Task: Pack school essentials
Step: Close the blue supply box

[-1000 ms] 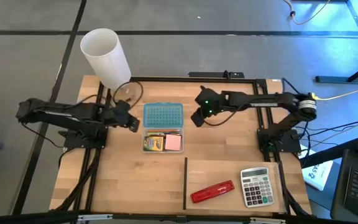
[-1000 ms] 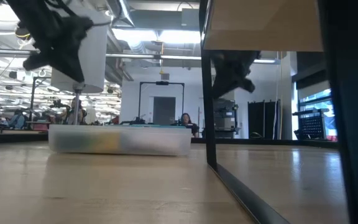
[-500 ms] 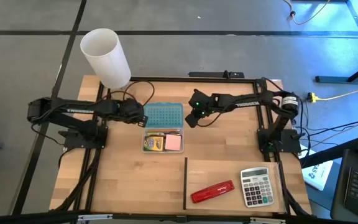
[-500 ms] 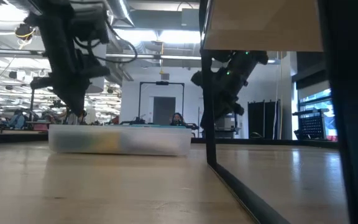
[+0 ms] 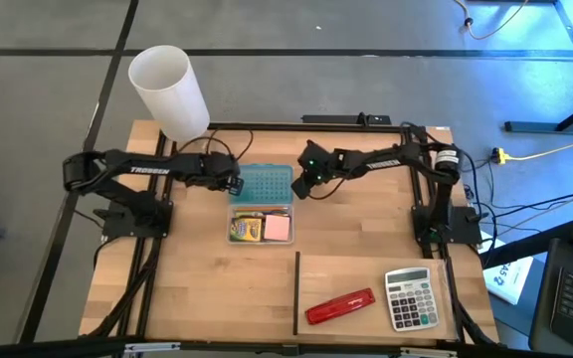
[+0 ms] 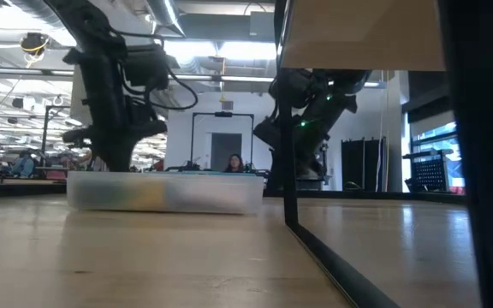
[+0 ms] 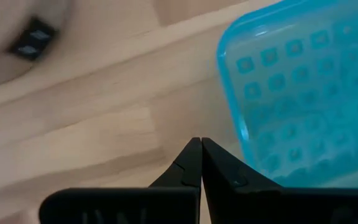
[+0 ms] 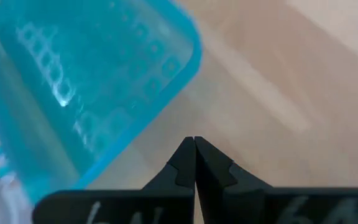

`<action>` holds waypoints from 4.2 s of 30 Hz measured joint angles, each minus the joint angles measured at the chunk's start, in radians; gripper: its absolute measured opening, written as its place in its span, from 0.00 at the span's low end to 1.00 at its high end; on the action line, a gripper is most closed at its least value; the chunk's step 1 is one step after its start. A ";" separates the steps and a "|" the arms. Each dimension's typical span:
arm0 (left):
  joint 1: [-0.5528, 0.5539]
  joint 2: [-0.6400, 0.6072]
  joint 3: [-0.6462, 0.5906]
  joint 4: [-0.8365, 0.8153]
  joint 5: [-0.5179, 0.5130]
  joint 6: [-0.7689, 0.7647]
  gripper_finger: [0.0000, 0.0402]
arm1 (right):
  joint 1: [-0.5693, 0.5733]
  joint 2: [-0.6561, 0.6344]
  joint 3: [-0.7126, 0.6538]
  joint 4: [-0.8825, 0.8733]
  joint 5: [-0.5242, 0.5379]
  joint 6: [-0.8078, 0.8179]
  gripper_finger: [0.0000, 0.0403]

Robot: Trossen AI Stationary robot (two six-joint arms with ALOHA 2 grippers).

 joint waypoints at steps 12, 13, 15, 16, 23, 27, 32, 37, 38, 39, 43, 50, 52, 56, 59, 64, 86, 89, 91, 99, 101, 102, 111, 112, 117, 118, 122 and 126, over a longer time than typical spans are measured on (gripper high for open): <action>0.022 0.066 0.000 0.126 0.034 0.054 0.00 | -0.009 0.019 0.000 0.089 -0.009 -0.011 0.01; 0.022 0.067 0.000 0.131 0.034 0.054 0.00 | -0.009 0.019 0.000 0.092 -0.009 -0.021 0.01; 0.023 0.067 0.000 0.138 0.032 0.054 0.00 | -0.009 0.019 0.000 0.099 -0.008 -0.031 0.01; 0.023 0.067 0.000 0.138 0.030 0.054 0.00 | -0.010 0.019 0.004 0.099 -0.007 -0.031 0.01; 0.020 0.067 -0.002 0.129 0.027 0.055 0.00 | -0.009 0.019 0.042 0.076 -0.025 -0.084 0.01; 0.018 0.064 -0.002 0.132 0.028 0.090 0.00 | -0.007 0.019 0.069 0.012 -0.032 -0.146 0.01; 0.017 0.064 -0.002 0.136 0.032 0.128 0.00 | -0.006 0.019 0.090 -0.042 -0.038 -0.196 0.01; 0.015 0.055 -0.002 0.135 0.035 0.133 0.00 | -0.006 0.019 0.112 -0.074 -0.036 -0.214 0.01; 0.014 0.052 -0.002 0.132 0.035 0.133 0.00 | -0.006 0.019 0.116 -0.076 -0.036 -0.214 0.01; 0.013 0.045 -0.002 0.129 0.035 0.136 0.00 | -0.006 0.019 0.120 -0.077 -0.035 -0.215 0.01; 0.002 0.014 -0.002 0.123 0.035 0.158 0.00 | -0.007 0.019 0.132 -0.089 -0.030 -0.217 0.01; -0.032 -0.040 -0.002 0.075 0.039 0.159 0.00 | -0.006 0.018 0.134 -0.093 -0.034 -0.219 0.01; -0.045 -0.052 -0.002 0.070 0.034 0.160 0.00 | -0.005 0.018 0.134 -0.096 -0.036 -0.238 0.01; -0.064 -0.060 -0.002 0.067 0.028 0.160 0.00 | 0.001 -0.003 0.134 -0.114 -0.036 -0.266 0.01; -0.075 -0.060 -0.002 0.059 0.028 0.160 0.00 | 0.009 -0.023 0.134 -0.121 -0.034 -0.292 0.01; -0.104 -0.061 -0.002 0.052 0.006 0.164 0.00 | 0.023 -0.041 0.135 -0.134 -0.031 -0.326 0.01; -0.216 -0.061 0.000 0.051 -0.011 0.430 0.00 | 0.040 -0.063 0.135 -0.180 -0.031 -0.375 0.01; -0.220 -0.061 0.001 0.053 -0.011 0.448 0.00 | 0.040 -0.076 0.135 -0.182 -0.026 -0.376 0.01; -0.220 -0.062 0.001 0.055 -0.011 0.449 0.00 | 0.040 -0.084 0.135 -0.185 -0.005 -0.373 0.01; -0.220 -0.062 0.002 0.055 -0.016 0.449 0.00 | 0.041 -0.091 0.135 -0.199 -0.008 -0.403 0.01; -0.220 -0.062 0.002 0.044 -0.018 0.449 0.00 | 0.041 -0.091 0.135 -0.201 -0.007 -0.400 0.01; -0.220 -0.062 0.003 0.034 -0.018 0.449 0.00 | 0.041 -0.091 0.135 -0.199 -0.008 -0.401 0.01; -0.219 -0.078 0.005 -0.034 0.004 0.450 0.00 | 0.042 -0.091 0.137 -0.191 -0.014 -0.401 0.01; -0.219 -0.087 0.005 -0.036 0.027 0.467 0.00 | 0.042 -0.091 0.137 -0.191 -0.013 -0.401 0.01; -0.219 -0.139 0.019 -0.064 0.068 0.491 0.00 | 0.041 -0.091 0.137 -0.193 -0.009 -0.401 0.01; -0.219 -0.150 0.026 -0.076 0.063 0.492 0.00 | 0.041 -0.091 0.137 -0.193 -0.009 -0.405 0.01; -0.219 -0.203 0.059 -0.137 -0.004 0.493 0.00 | 0.041 -0.091 0.137 -0.193 -0.006 -0.436 0.01; -0.191 -0.227 0.082 -0.087 -0.078 0.496 0.00 | 0.041 -0.090 0.137 -0.181 -0.005 -0.446 0.01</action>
